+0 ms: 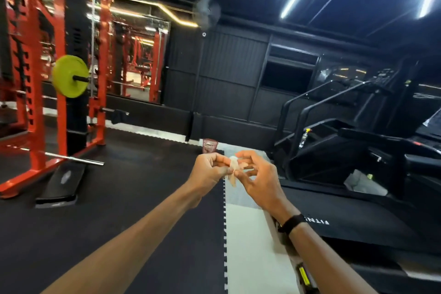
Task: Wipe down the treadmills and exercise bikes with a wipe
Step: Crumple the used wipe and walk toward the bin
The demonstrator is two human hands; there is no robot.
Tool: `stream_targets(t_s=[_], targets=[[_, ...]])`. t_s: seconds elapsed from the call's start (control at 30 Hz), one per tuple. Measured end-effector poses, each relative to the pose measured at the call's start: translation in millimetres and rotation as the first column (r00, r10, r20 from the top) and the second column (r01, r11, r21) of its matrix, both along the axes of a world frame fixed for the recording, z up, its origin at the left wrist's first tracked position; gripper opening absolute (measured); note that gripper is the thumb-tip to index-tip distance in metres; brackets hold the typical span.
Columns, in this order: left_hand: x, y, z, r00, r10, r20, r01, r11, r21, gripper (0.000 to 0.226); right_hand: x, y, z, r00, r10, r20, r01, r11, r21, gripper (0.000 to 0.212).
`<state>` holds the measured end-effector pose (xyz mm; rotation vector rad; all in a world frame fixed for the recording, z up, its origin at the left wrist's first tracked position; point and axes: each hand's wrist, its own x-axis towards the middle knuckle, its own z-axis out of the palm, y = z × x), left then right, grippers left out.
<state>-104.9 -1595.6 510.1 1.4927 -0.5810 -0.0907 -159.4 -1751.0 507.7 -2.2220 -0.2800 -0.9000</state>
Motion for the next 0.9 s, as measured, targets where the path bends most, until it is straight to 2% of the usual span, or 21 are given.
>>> stream_targets(t_s=[0.1, 0.27, 0.33, 0.43, 0.53, 0.67, 0.73, 0.8, 0.9], targets=[[59, -43, 0, 0.999, -0.037, -0.004, 0.037, 0.999, 0.020, 0.012, 52, -41, -6, 0.999, -0.044, 0.001, 0.044, 0.999, -0.019, 0.023], [159, -117, -37, 0.990, -0.128, -0.053, 0.135, 0.974, 0.180, 0.021, 140, -118, -48, 0.988, -0.084, -0.128, 0.074, 0.994, -0.080, 0.043], [204, -147, -52, 0.989, -0.127, -0.074, 0.141, 0.963, 0.230, 0.027, 179, -145, -65, 0.987, -0.099, -0.124, 0.087, 0.991, -0.103, 0.036], [265, -185, -63, 0.991, -0.108, -0.073, 0.125, 0.947, 0.296, 0.031, 236, -186, -74, 0.987, -0.102, -0.127, 0.099, 0.995, -0.032, 0.023], [334, -232, -55, 0.986, -0.161, -0.054, 0.169, 0.930, 0.327, 0.021, 304, -238, -67, 0.983, -0.099, -0.153, 0.102, 0.995, 0.013, 0.020], [433, -296, -21, 0.982, -0.189, -0.007, 0.180, 0.922, 0.344, 0.016, 408, -308, -36, 0.982, -0.132, -0.134, 0.134, 0.991, 0.006, 0.038], [469, -314, -10, 0.980, -0.196, 0.014, 0.181, 0.928, 0.325, 0.016, 451, -328, -23, 0.987, -0.127, -0.098, 0.129, 0.992, 0.006, 0.033], [509, -332, -11, 0.990, -0.135, 0.032, 0.121, 0.952, 0.280, 0.016, 502, -345, -21, 0.992, -0.088, -0.090, 0.094, 0.994, 0.061, 0.021], [572, -352, -25, 0.998, 0.009, 0.070, -0.026, 0.969, 0.244, 0.013, 572, -358, -33, 0.993, -0.030, -0.111, 0.038, 0.996, 0.079, 0.021]])
